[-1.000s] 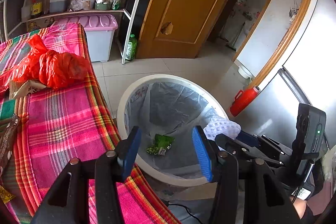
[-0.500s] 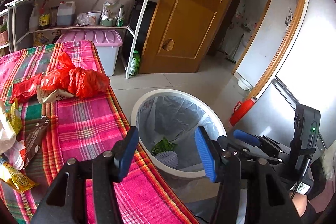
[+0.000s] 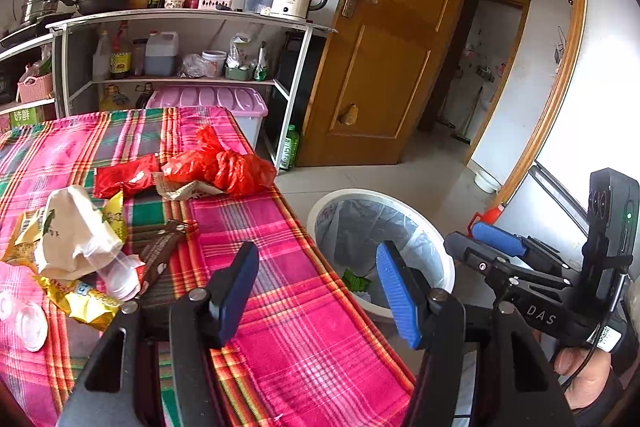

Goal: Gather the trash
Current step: 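Move both open tools back over the table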

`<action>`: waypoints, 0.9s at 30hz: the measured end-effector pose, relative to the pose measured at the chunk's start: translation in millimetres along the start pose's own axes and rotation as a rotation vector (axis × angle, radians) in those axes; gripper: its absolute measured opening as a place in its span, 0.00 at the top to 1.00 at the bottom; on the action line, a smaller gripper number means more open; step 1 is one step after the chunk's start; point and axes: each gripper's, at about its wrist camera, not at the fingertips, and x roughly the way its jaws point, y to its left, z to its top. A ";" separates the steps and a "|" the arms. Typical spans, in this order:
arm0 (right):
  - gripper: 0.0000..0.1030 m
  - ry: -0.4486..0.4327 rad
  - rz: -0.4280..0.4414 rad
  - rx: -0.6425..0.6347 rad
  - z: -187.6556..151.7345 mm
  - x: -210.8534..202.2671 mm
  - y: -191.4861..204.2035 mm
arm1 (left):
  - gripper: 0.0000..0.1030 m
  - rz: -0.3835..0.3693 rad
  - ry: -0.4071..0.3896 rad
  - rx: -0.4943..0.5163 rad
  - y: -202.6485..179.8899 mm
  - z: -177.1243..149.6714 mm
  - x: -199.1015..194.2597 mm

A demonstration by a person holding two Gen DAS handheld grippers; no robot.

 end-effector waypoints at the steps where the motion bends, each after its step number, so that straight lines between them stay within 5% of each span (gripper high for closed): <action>1: 0.40 0.000 0.010 -0.005 0.7 -0.4 5.2 | 0.38 0.016 -0.005 0.003 2.8 -1.5 -4.0; 27: 0.40 0.112 0.262 -0.154 -11.1 41.9 112.1 | 0.39 0.393 -0.050 -0.164 141.7 -59.0 -79.2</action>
